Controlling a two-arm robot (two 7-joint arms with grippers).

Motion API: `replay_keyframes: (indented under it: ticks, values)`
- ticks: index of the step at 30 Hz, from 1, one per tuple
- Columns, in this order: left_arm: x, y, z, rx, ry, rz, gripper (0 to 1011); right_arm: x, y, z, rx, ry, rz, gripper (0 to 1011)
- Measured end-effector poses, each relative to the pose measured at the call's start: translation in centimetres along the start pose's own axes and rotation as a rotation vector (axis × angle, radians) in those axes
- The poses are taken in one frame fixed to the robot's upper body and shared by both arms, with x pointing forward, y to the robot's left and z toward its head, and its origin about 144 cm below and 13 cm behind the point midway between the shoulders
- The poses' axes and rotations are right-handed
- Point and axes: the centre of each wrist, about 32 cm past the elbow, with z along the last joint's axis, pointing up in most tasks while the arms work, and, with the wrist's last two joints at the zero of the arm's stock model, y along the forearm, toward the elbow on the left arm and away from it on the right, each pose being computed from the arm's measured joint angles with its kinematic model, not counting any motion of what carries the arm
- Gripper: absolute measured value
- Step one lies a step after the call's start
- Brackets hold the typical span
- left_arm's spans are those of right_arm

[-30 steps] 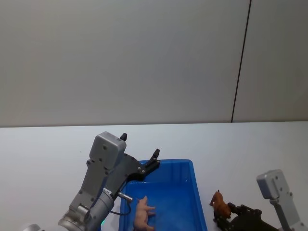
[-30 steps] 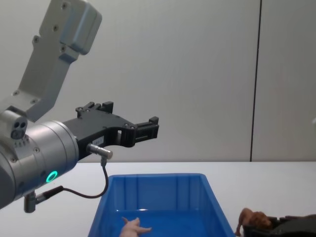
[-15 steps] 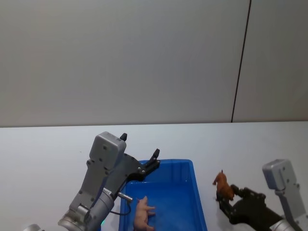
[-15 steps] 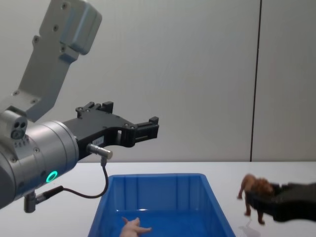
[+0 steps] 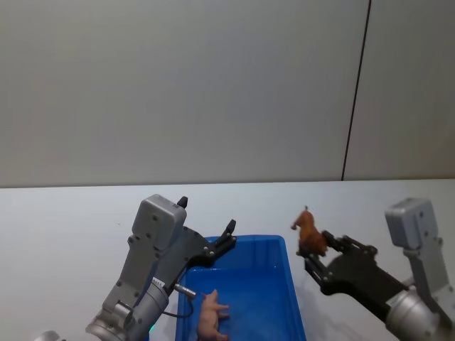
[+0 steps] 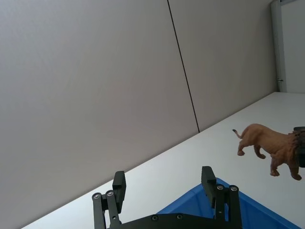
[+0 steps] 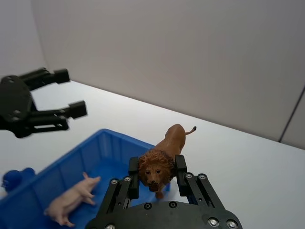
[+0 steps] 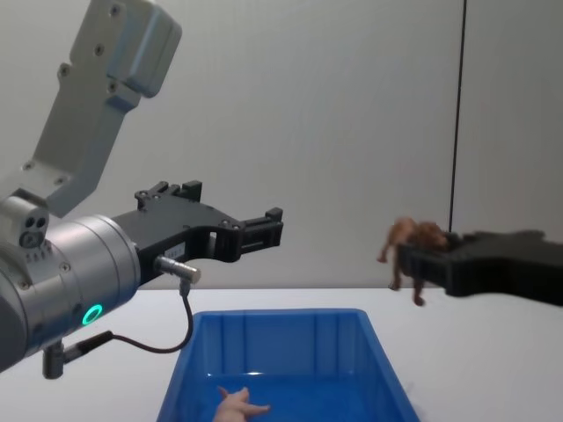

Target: Pick up the two dolls from the table and place them into the box.

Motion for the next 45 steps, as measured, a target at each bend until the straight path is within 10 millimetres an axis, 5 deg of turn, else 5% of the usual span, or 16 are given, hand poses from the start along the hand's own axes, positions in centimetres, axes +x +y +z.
replay_keyframes:
  ticks: [8,27,45]
  values:
    - [0.0,0.0,0.0,0.0,0.0,0.0,1002,-0.8,1.1,1.2,0.002,0.038,0.076,429]
    - [0.0,0.0,0.0,0.0,0.0,0.0,1002,-1.8,2.3,0.6,-0.061,0.114,0.151,989]
    - [0.0,0.0,0.0,0.0,0.0,0.0,1002,1.4,-2.1,-1.5,-0.09,0.1,0.036,1001]
